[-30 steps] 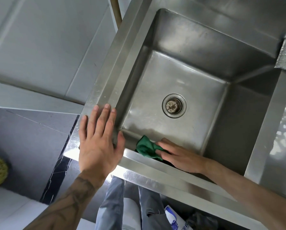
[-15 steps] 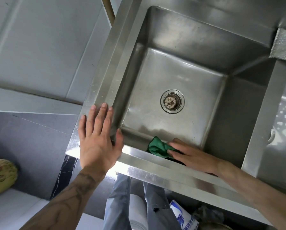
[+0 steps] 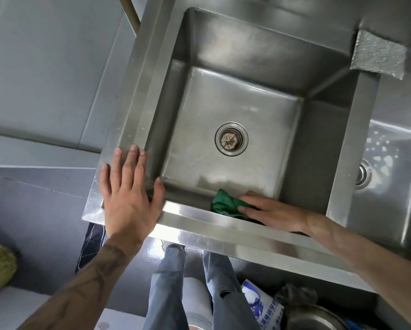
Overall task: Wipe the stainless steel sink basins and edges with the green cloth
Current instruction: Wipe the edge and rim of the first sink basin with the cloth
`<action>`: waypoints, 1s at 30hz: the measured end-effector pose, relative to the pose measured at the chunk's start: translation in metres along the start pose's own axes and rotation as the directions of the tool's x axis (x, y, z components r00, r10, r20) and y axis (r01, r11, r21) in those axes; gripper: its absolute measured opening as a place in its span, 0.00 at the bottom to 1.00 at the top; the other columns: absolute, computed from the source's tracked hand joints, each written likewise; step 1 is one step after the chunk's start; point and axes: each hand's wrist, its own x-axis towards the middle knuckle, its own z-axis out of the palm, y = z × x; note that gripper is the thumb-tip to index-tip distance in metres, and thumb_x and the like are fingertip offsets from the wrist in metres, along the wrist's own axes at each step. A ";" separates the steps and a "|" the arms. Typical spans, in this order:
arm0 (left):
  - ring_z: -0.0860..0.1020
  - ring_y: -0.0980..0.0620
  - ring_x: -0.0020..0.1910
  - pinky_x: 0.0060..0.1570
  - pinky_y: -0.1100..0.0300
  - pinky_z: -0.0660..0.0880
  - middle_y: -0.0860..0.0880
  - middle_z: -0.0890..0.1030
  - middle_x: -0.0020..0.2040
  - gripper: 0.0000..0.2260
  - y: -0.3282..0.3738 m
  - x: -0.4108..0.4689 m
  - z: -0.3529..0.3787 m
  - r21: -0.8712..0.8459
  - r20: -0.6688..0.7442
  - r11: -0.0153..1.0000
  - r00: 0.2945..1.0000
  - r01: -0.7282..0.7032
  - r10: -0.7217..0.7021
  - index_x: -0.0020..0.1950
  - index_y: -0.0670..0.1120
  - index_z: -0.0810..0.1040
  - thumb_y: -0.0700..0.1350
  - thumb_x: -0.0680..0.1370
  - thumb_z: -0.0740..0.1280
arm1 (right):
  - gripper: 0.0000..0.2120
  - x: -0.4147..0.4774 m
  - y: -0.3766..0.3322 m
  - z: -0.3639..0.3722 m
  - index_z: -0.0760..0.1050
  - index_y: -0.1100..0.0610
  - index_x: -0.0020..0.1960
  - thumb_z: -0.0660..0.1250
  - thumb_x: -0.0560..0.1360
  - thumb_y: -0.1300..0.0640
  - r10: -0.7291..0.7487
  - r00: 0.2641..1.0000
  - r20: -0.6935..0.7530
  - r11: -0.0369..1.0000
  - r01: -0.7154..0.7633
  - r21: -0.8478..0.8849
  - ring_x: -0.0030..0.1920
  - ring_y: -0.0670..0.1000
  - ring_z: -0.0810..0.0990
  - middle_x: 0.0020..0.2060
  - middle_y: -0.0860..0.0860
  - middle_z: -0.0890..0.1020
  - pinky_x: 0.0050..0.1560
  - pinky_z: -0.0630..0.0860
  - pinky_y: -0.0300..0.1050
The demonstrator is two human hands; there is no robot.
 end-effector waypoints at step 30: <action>0.76 0.44 0.71 0.72 0.42 0.69 0.45 0.81 0.69 0.24 0.121 -0.040 0.017 -0.010 0.283 0.987 0.946 -0.160 0.156 0.71 0.46 0.79 0.58 0.84 0.55 | 0.17 0.011 0.047 -0.001 0.73 0.51 0.74 0.58 0.87 0.51 0.051 0.997 -0.064 0.998 -0.052 -0.017 0.70 0.53 0.73 0.70 0.51 0.76 0.73 0.68 0.49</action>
